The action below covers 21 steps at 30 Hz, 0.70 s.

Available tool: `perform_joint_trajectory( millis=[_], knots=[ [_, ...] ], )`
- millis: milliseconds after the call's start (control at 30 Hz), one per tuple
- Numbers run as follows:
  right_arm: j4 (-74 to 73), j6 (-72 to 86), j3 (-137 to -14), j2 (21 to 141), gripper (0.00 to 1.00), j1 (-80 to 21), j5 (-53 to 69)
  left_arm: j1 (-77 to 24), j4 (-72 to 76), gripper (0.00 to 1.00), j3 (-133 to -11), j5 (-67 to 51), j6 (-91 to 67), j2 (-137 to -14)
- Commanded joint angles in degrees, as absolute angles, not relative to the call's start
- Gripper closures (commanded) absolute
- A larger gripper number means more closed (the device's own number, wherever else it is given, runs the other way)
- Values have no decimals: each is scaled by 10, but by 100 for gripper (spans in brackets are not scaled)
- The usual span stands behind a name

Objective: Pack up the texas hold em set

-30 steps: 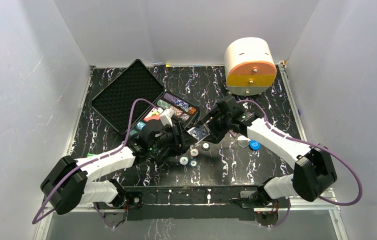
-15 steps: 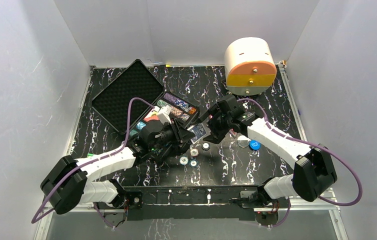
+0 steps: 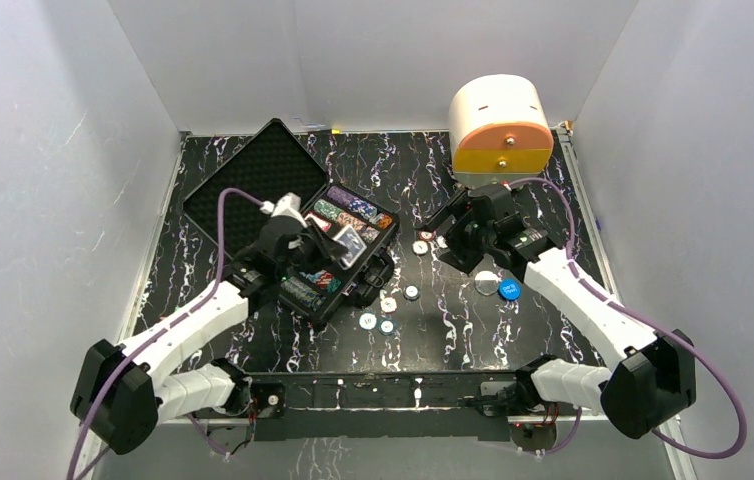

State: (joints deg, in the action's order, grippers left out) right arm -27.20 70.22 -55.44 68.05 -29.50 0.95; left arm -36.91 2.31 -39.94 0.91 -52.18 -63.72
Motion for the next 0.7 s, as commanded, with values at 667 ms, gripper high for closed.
perform_joint_trajectory(
  millis=[667],
  knots=[
    [-251,670,-515,654,6,-296,10,-246,76,93,-399,-130,-706,-750]
  ],
)
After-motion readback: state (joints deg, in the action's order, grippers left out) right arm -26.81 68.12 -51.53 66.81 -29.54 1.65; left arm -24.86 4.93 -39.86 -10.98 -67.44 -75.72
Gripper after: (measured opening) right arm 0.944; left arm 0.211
